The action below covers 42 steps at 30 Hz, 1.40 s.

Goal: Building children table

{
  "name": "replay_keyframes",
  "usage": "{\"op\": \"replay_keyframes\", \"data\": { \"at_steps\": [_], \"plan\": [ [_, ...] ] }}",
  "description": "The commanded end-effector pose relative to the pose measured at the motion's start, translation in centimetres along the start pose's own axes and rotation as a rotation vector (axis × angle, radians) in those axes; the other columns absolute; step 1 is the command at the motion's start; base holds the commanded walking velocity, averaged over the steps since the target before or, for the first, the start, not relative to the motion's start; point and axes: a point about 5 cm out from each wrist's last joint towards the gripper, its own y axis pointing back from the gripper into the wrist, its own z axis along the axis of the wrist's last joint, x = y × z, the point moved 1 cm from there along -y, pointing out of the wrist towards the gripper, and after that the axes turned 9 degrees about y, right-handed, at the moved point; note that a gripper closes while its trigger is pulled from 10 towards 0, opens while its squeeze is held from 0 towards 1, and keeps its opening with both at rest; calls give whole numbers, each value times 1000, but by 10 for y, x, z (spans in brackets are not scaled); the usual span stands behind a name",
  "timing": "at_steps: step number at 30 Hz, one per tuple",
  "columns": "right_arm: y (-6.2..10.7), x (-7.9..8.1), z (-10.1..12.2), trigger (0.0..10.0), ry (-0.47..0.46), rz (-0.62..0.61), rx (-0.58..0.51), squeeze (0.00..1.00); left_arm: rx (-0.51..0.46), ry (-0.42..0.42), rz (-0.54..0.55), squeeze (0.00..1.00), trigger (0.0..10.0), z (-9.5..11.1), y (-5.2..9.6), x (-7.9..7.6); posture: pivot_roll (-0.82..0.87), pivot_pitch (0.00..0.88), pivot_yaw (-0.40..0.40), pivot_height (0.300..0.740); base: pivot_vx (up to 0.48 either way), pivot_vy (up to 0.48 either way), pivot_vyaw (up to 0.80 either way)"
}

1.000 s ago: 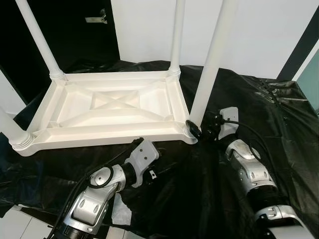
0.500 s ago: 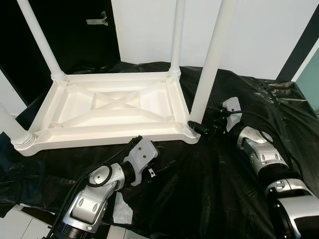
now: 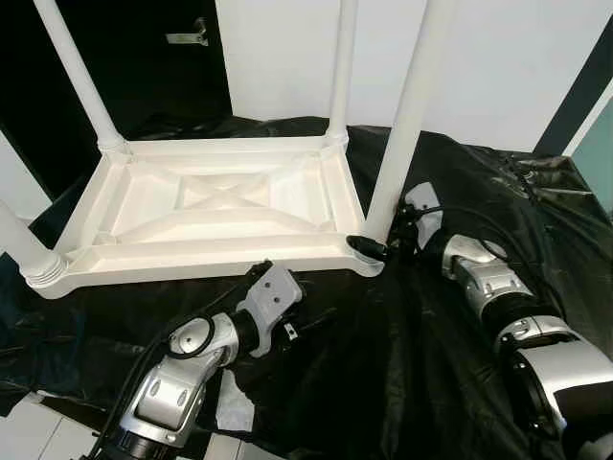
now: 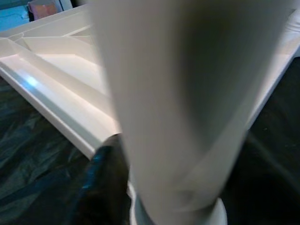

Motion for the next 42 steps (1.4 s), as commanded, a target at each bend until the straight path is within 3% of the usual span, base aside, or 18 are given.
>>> {"op": "replay_keyframes", "data": {
  "at_steps": [1, 2, 7, 9, 17, 19, 27, 30, 38, 39, 42],
  "plan": [
    [-1, 1, -1, 3961, 2, 8, 2, 0, -4, 1, 30, 0, 10000, 1, 1, 0, 84, 0, -50, 740, 0, 0, 0],
    [1, 3, -4, 10000, -7, 3, -5, 0, -3, 4, 31, 0, 10000, 0, 2, -2, 84, 0, -52, 740, 0, 0, 0],
    [3, 7, -6, 10000, -23, -9, -41, 0, -1, 7, 31, 0, 10000, 0, 2, -3, 83, 0, -57, 740, 0, 0, 0],
    [5, 14, -4, 10000, -42, -18, -104, 0, -2, 11, 33, 0, 10000, 0, 2, -3, 81, 0, -70, 740, 0, 0, 0],
    [12, 32, 3, 10000, -49, -71, -175, 0, 0, 24, 29, 0, 10000, -3, 2, -8, 67, 0, -82, 740, 0, 0, 0],
    [16, 54, 7, 10000, -53, -120, -203, 0, -4, 34, 34, 0, 10000, -4, 2, -10, 66, 0, -96, 740, 0, 0, 0],
    [28, 87, 14, 10000, -122, -222, -210, 0, -7, 48, 45, 0, 10000, -6, 2, -12, 54, 0, -103, 740, 0, 0, 0],
    [33, 89, 11, 10000, -139, -244, -186, 0, -6, 44, 39, 0, 10000, -6, 1, -12, 48, 0, -99, 740, 0, 0, 0],
    [48, 70, 1, 10000, -130, -346, -95, 0, -8, 43, 33, 0, 10000, -5, -1, -11, 41, 0, -98, 740, 0, 0, 0],
    [51, 65, -2, 10000, -125, -364, -86, 1000, -8, 42, 34, 0, 10000, -5, -1, -10, 43, 0, -96, 740, 0, 0, 0],
    [57, 54, -4, 10000, -109, -374, -74, 1000, -8, 42, 37, 0, 10000, -5, 0, -10, 44, 0, -93, 740, 0, 0, 0]
  ]
}}
